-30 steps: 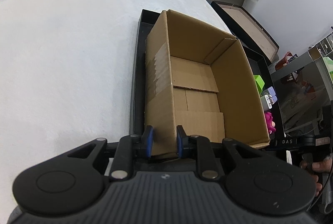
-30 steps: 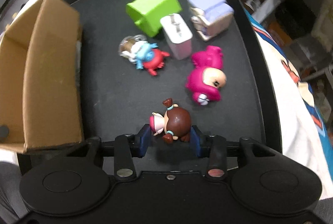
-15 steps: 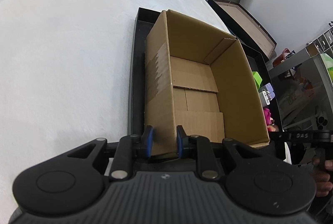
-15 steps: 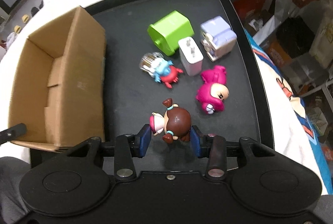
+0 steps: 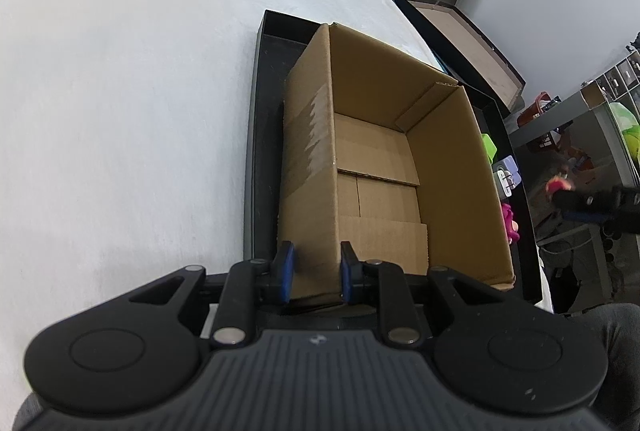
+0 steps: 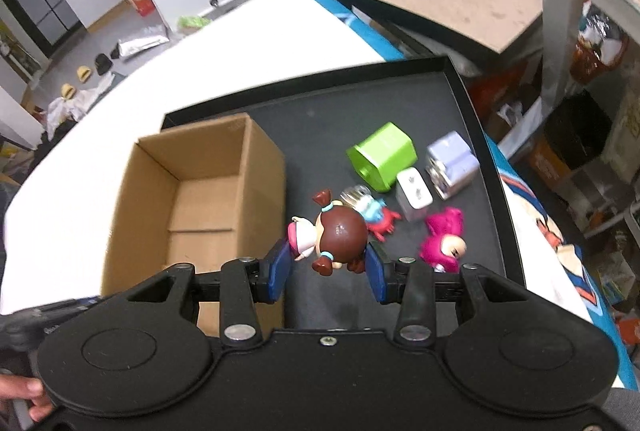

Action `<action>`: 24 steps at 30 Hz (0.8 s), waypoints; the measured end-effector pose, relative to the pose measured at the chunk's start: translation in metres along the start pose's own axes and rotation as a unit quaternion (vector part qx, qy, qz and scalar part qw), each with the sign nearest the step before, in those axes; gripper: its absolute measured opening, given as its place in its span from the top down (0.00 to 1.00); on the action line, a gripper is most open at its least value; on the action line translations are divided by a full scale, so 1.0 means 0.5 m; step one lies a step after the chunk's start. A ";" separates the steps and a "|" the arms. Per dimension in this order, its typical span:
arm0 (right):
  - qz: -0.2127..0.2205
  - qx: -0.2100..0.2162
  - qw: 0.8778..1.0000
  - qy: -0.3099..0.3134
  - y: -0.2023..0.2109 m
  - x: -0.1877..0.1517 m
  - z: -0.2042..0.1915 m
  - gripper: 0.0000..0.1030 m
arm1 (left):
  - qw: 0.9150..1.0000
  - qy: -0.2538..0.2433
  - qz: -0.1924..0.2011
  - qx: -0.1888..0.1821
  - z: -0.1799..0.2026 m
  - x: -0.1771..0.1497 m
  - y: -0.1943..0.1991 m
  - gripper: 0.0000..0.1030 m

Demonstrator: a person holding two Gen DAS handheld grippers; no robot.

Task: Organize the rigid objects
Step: 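Lift the brown-haired doll with the right gripper and carry it over the cardboard box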

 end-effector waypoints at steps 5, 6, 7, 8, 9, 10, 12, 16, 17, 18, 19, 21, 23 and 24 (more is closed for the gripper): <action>0.005 0.009 1.000 0.009 0.005 0.007 -0.028 0.61 | 1.000 -0.001 -0.001 -0.004 0.001 -0.005 0.002 0.78; 0.004 0.010 1.000 0.010 0.005 0.007 -0.032 0.61 | 1.000 -0.001 0.000 -0.004 0.001 -0.005 0.001 0.78; 0.004 0.011 1.000 0.011 0.005 0.007 -0.035 0.61 | 1.000 -0.002 -0.001 -0.005 -0.001 -0.005 0.002 0.78; 0.004 0.013 1.000 0.011 0.005 0.007 -0.039 0.61 | 1.000 -0.002 -0.001 -0.005 -0.002 -0.004 0.002 0.78; 0.003 0.016 1.000 0.011 0.004 0.008 -0.042 0.61 | 1.000 -0.001 -0.002 -0.006 -0.003 -0.003 0.002 0.78; 0.002 0.020 1.000 0.011 0.003 0.009 -0.046 0.61 | 1.000 0.002 -0.002 -0.008 -0.004 -0.003 0.001 0.78; 0.000 0.026 1.000 0.011 0.001 0.009 -0.054 0.61 | 1.000 0.004 -0.004 -0.009 -0.004 -0.003 0.000 0.78; -0.005 0.034 0.999 0.014 -0.011 0.012 -0.070 0.61 | 1.000 -0.002 -0.006 -0.009 0.002 -0.004 -0.002 0.78; -0.006 0.037 0.999 0.015 -0.014 0.012 -0.075 0.61 | 1.000 -0.004 -0.006 -0.009 0.003 -0.004 -0.002 0.78; -0.007 0.040 0.999 0.017 -0.016 0.012 -0.080 0.61 | 1.000 -0.004 -0.005 -0.009 0.004 -0.005 -0.002 0.78; -0.009 0.042 0.999 0.021 -0.021 0.013 -0.086 0.61 | 1.000 -0.004 -0.005 -0.009 0.005 -0.005 -0.002 0.78; -0.010 0.043 0.999 0.026 -0.026 0.013 -0.097 0.61 | 1.000 -0.003 -0.003 -0.009 0.006 -0.006 -0.002 0.78; -0.011 0.044 0.999 0.030 -0.033 0.015 -0.108 0.61 | 1.000 -0.002 -0.002 -0.010 0.007 -0.007 -0.002 0.78; -0.012 0.045 0.998 0.030 -0.036 0.017 -0.112 0.61 | 1.000 -0.002 -0.001 -0.010 0.007 -0.008 -0.002 0.78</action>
Point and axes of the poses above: each gripper's, at about its wrist camera, not at the fingertips, and y roughly against the way its jaws point, z to its right, x to its top, the point moved 4 cm from there along -y, roughly the way its jaws point, and after that the axes turned 12 degrees about -y, right-handed, at the moved point
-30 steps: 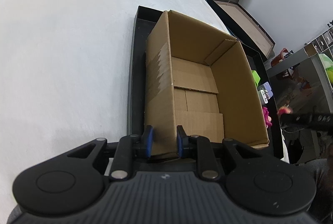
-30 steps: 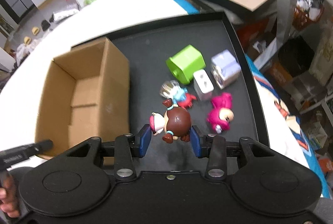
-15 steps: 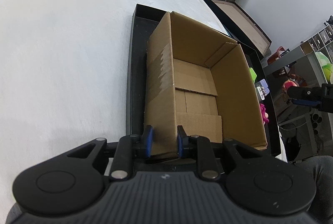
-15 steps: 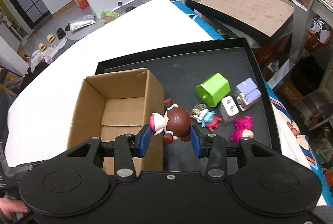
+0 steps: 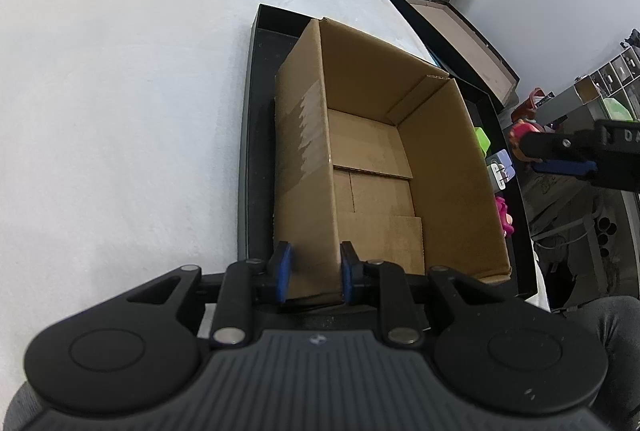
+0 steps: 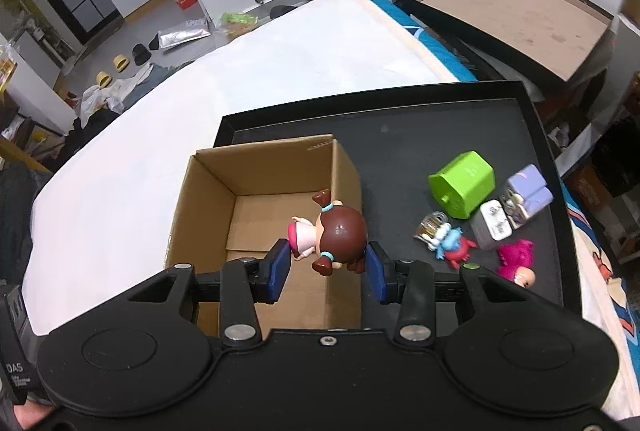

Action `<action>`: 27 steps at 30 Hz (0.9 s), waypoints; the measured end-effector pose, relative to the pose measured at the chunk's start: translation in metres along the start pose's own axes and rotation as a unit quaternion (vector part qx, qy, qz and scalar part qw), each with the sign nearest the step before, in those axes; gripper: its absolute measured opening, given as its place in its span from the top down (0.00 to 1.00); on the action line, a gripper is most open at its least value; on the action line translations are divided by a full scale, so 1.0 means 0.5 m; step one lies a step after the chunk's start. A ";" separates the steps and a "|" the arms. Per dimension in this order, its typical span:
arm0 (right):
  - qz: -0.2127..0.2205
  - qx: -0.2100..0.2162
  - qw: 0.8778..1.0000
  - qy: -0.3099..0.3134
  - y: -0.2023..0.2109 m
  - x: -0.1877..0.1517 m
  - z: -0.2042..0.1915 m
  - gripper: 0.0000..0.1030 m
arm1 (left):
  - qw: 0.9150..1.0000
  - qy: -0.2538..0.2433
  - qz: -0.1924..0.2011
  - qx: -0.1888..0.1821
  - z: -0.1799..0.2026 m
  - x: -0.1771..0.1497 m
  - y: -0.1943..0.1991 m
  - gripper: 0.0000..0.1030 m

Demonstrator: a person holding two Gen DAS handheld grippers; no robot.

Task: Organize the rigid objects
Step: 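Lift the brown-haired doll with the right gripper and carry it over the cardboard box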

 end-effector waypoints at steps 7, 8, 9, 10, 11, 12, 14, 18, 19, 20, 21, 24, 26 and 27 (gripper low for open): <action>-0.008 0.010 1.000 0.015 -0.019 0.005 -0.036 0.61 | 1.000 0.004 0.002 -0.006 -0.001 -0.003 0.001 0.77; -0.010 0.013 1.000 0.014 -0.023 0.006 -0.040 0.61 | 1.000 0.003 0.002 -0.006 -0.001 -0.004 0.001 0.77; -0.012 0.015 1.000 0.015 -0.027 0.006 -0.044 0.61 | 1.000 0.004 0.002 -0.005 -0.001 -0.004 0.001 0.77; -0.013 0.016 1.000 0.016 -0.030 0.006 -0.047 0.61 | 1.000 0.004 0.002 -0.005 0.000 -0.004 0.002 0.77; -0.013 0.018 1.000 0.018 -0.033 0.006 -0.052 0.61 | 1.000 0.006 0.002 -0.005 0.000 -0.005 0.002 0.77; -0.014 0.020 1.000 0.019 -0.036 0.007 -0.053 0.61 | 1.000 0.007 0.001 -0.004 0.000 -0.005 0.002 0.77; -0.017 0.025 0.999 0.018 -0.040 0.008 -0.056 0.61 | 1.000 0.007 -0.001 -0.004 0.000 -0.004 0.002 0.77; -0.021 0.030 0.999 0.018 -0.051 0.010 -0.063 0.61 | 1.000 0.010 -0.001 -0.001 0.002 -0.003 0.003 0.77; -0.023 0.031 0.999 0.018 -0.054 0.011 -0.064 0.61 | 1.000 0.008 -0.001 0.001 0.004 -0.003 0.003 0.77; -0.025 0.032 0.999 0.019 -0.058 0.011 -0.065 0.61 | 1.000 0.007 0.000 0.004 0.006 -0.004 0.003 0.77; -0.027 0.034 0.999 0.019 -0.061 0.010 -0.066 0.61 | 1.000 0.008 0.001 0.006 0.007 -0.004 0.003 0.77; -0.035 0.039 0.998 0.019 -0.073 0.010 -0.070 0.61 | 1.000 0.012 0.002 0.010 0.007 -0.004 0.004 0.77; -0.042 0.041 0.998 0.022 -0.082 0.008 -0.072 0.61 | 1.000 0.014 0.003 0.012 0.008 -0.004 0.002 0.77; -0.044 0.041 0.998 0.025 -0.085 0.008 -0.074 0.61 | 1.000 0.016 0.003 0.013 0.009 -0.004 0.002 0.77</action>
Point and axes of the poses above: each gripper's, at about its wrist camera, not at the fingertips, and y roughly against the way its jaws point, z to its right, x to its top, the point moved 4 cm from there along -y, roughly the way its jaws point, and after that the axes turned 12 degrees about -y, right-handed, at the moved point
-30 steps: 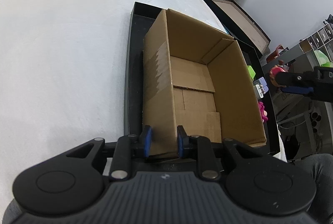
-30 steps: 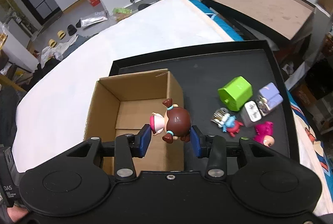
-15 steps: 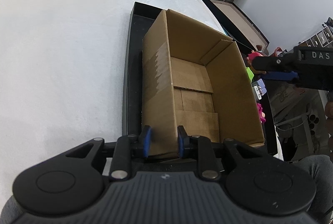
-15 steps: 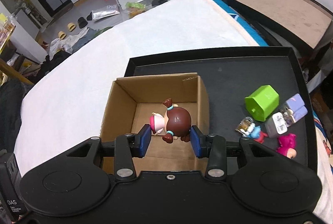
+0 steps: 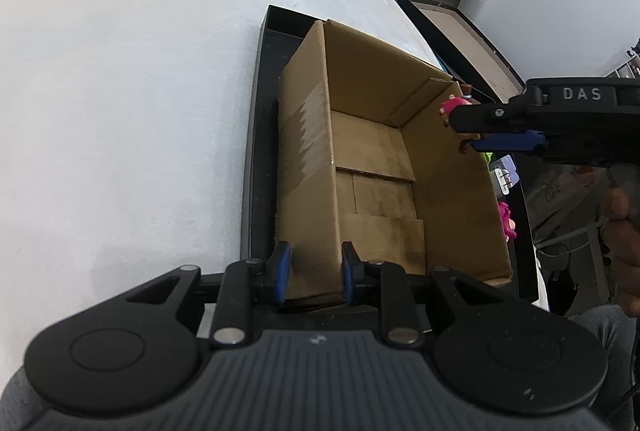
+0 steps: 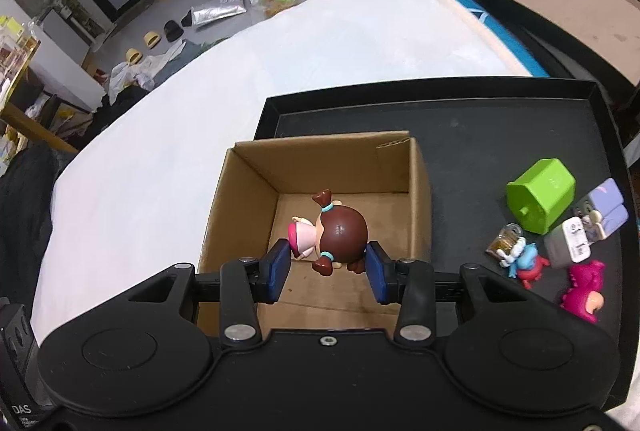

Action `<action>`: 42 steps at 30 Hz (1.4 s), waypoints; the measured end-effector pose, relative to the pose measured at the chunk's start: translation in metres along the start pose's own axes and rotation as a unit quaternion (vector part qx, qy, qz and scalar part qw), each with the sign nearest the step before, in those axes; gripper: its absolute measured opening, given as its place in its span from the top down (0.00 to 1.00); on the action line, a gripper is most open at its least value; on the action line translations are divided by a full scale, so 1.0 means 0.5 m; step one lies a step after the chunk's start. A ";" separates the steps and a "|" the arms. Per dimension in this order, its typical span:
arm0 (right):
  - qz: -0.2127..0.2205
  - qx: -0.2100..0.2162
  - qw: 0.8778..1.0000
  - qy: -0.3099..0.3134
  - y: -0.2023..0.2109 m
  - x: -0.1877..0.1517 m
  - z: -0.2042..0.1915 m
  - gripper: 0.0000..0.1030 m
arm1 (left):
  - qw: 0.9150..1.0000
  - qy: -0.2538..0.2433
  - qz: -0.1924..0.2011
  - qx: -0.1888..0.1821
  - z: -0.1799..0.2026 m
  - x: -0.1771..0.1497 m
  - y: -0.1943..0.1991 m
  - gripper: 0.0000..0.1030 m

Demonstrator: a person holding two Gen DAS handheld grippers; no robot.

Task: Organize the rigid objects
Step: 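Lift the brown-haired doll with the right gripper and carry it over the cardboard box, then lower the doll into the box and open the right gripper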

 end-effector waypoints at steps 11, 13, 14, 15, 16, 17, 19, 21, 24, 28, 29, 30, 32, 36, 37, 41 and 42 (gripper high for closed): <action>-0.009 0.014 1.000 0.022 -0.026 0.027 -0.037 0.60 | 1.000 0.000 0.001 0.003 0.003 -0.004 0.002 0.77; -0.013 0.024 1.000 0.014 -0.030 0.035 -0.045 0.56 | 1.000 0.003 -0.002 0.003 0.001 -0.003 0.001 0.77; -0.021 0.033 0.999 -0.001 -0.034 0.040 -0.041 0.53 | 1.000 0.003 -0.003 0.005 0.001 -0.002 0.001 0.77; -0.025 0.045 0.999 -0.014 -0.034 0.043 -0.038 0.52 | 1.000 0.001 -0.003 0.007 0.003 -0.003 0.001 0.77; -0.025 0.053 0.998 -0.021 -0.032 0.044 -0.035 0.52 | 1.000 -0.001 -0.003 0.009 0.004 -0.003 0.001 0.77; -0.023 0.053 0.998 -0.022 -0.029 0.044 -0.032 0.52 | 1.000 -0.003 -0.003 0.011 0.005 -0.003 0.001 0.77; -0.023 0.052 0.998 -0.026 -0.025 0.044 -0.024 0.52 | 1.000 -0.002 -0.003 0.011 0.005 -0.002 0.000 0.77; -0.024 0.054 0.998 -0.031 -0.018 0.044 -0.018 0.52 | 1.000 0.001 -0.003 0.009 0.003 -0.001 -0.002 0.77; -0.020 0.052 0.998 -0.034 -0.004 0.044 -0.008 0.52 | 1.000 -0.001 -0.004 0.010 0.003 0.000 -0.003 0.77; -0.011 0.040 0.999 -0.032 0.012 0.042 0.005 0.51 | 1.000 0.005 -0.006 0.008 -0.001 -0.001 -0.003 0.77; -0.008 0.039 0.999 -0.032 0.018 0.041 0.008 0.48 | 1.000 0.003 -0.007 0.007 -0.001 -0.001 -0.004 0.77; -0.005 0.038 0.999 -0.034 0.025 0.039 0.012 0.47 | 1.000 0.000 -0.008 0.007 0.000 0.000 -0.004 0.77; -0.003 0.037 0.999 -0.034 0.035 0.032 0.020 0.44 | 1.000 -0.003 -0.011 0.006 0.001 0.002 -0.006 0.77; 0.001 0.035 0.999 -0.021 0.053 0.019 0.033 0.44 | 1.000 -0.003 -0.013 0.003 -0.001 0.004 -0.008 0.77; 0.001 0.034 0.999 -0.020 0.058 0.016 0.038 0.44 | 1.000 -0.003 -0.014 0.002 -0.001 0.004 -0.008 0.77; 0.014 0.026 0.999 -0.018 0.089 0.008 0.059 0.41 | 1.000 -0.001 -0.014 0.002 -0.001 0.003 -0.007 0.77; 0.017 0.027 0.999 -0.021 0.097 0.005 0.067 0.41 | 1.000 -0.002 -0.015 0.003 0.000 0.004 -0.007 0.77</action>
Point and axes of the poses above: each gripper's, at about its wrist camera, not at the fingertips, and y roughly against the way its jaws point, z to its right, x to its top, the point moved 4 cm from there along -y, roughly the way its jaws point, and after that the axes turned 12 degrees about -y, right-handed, at the moved point
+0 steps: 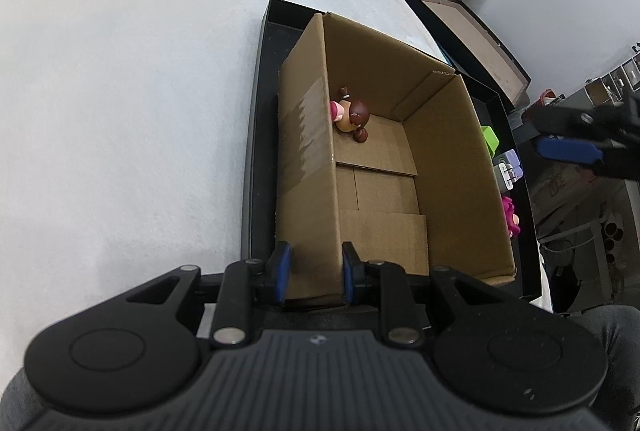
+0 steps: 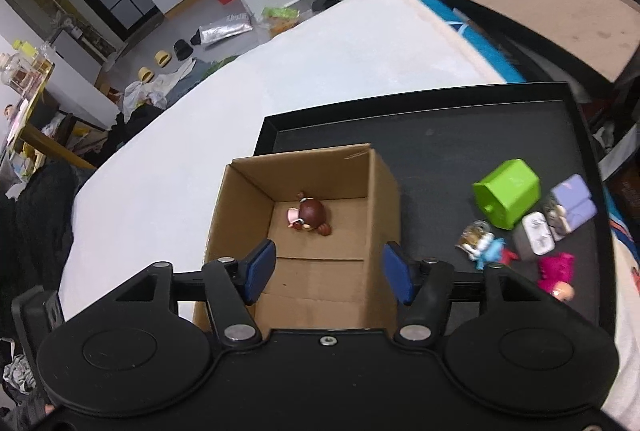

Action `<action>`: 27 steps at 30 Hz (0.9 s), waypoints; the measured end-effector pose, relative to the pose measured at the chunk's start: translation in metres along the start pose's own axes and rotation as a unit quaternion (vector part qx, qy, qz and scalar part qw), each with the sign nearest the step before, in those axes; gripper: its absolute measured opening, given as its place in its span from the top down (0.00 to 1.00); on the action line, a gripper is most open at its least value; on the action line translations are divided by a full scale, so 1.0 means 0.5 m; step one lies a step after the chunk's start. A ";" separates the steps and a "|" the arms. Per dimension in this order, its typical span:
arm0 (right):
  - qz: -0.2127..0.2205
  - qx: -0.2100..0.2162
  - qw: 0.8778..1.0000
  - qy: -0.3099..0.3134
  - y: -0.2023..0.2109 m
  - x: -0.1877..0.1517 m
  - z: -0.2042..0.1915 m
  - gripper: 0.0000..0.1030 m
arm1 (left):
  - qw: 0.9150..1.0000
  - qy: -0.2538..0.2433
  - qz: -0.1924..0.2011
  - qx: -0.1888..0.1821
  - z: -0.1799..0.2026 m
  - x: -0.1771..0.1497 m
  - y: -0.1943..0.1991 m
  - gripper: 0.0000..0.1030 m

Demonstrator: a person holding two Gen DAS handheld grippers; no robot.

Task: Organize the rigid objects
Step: 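Lower the doll into the box and open the right gripper, then move the right gripper to the magenta figure and grasp it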

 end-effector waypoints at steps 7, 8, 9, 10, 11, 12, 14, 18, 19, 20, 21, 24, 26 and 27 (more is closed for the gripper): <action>0.028 -0.013 0.999 -0.029 0.049 -0.008 0.065 0.41 | 1.000 -0.005 0.000 0.004 0.005 0.000 0.001 0.77; 0.034 -0.016 0.999 -0.033 0.054 -0.008 0.075 0.41 | 1.000 -0.004 -0.001 0.004 0.005 0.000 0.000 0.77; 0.038 -0.020 0.998 -0.036 0.059 -0.007 0.083 0.41 | 1.000 -0.004 -0.002 0.003 0.005 0.000 0.000 0.77; 0.043 -0.025 0.998 -0.038 0.064 -0.006 0.092 0.41 | 1.000 -0.004 -0.003 0.003 0.005 -0.001 0.000 0.77; 0.050 -0.027 0.997 -0.042 0.070 -0.008 0.099 0.41 | 1.000 -0.006 -0.004 0.003 0.005 0.000 -0.001 0.77; 0.055 -0.027 0.997 -0.048 0.075 -0.008 0.109 0.41 | 1.000 -0.007 -0.005 0.003 0.006 0.001 -0.002 0.77; 0.062 -0.032 0.996 -0.063 0.085 -0.008 0.133 0.41 | 1.000 -0.009 -0.008 0.003 0.005 0.003 -0.004 0.77; 0.076 -0.039 0.993 -0.084 0.097 -0.014 0.172 0.41 | 1.000 -0.009 -0.010 0.000 0.005 0.004 -0.006 0.77; 0.079 -0.041 0.992 -0.089 0.099 -0.016 0.181 0.41 | 1.000 -0.011 -0.010 0.000 0.006 0.004 -0.006 0.77; 0.080 -0.043 0.992 -0.092 0.099 -0.018 0.187 0.41 | 1.000 -0.012 -0.010 0.000 0.006 0.003 -0.006 0.77; 0.081 -0.044 0.991 -0.095 0.099 -0.020 0.194 0.41 | 1.000 -0.012 -0.010 0.000 0.006 0.003 -0.006 0.77; 0.083 -0.050 0.990 -0.100 0.102 -0.030 0.215 0.41 | 1.000 -0.012 -0.012 -0.001 0.005 0.003 -0.006 0.77; 0.081 -0.052 0.990 -0.104 0.105 -0.037 0.226 0.40 | 1.000 -0.013 -0.013 -0.001 0.006 0.003 -0.007 0.76; 0.081 -0.053 0.990 -0.105 0.107 -0.039 0.231 0.40 | 1.000 -0.013 -0.013 -0.001 0.006 0.003 -0.007 0.76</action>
Point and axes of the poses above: each gripper's, at about its wrist camera, not at the fingertips, and y roughly against the way its jaws point, z to its right, x to its top, the point moved 4 cm from there along -y, roughly the way its jaws point, and after that the axes turned 12 degrees about -y, right-handed, at the moved point
